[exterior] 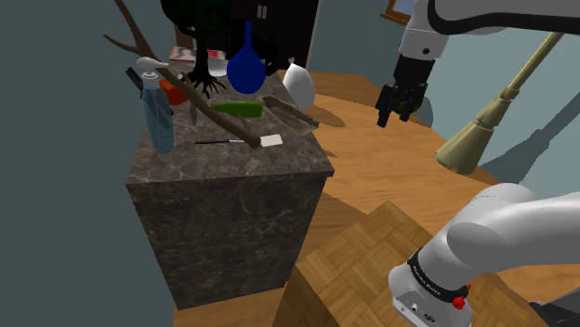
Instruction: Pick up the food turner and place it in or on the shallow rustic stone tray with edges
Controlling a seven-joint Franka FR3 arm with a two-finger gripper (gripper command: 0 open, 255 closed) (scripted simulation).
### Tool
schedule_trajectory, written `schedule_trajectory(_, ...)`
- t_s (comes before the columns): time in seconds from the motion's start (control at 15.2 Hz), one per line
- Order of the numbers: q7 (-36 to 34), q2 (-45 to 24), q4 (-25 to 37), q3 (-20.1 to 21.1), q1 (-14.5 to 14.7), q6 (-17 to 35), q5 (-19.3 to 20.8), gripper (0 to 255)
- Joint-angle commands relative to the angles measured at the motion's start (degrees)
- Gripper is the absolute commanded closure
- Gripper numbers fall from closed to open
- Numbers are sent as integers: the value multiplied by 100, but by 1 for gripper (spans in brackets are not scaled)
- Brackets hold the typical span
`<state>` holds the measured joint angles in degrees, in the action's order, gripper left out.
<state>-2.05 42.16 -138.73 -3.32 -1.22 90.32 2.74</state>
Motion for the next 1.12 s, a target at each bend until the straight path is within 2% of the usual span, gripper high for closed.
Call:
schedule_trajectory(0.0,0,0,0,0,0,0,0,0)
schedule_trajectory(0.53,1507,-1576,424,-345,506,1346,118,0)
schedule_trajectory(1.06,2980,-3166,1223,-441,956,2320,-63,0)
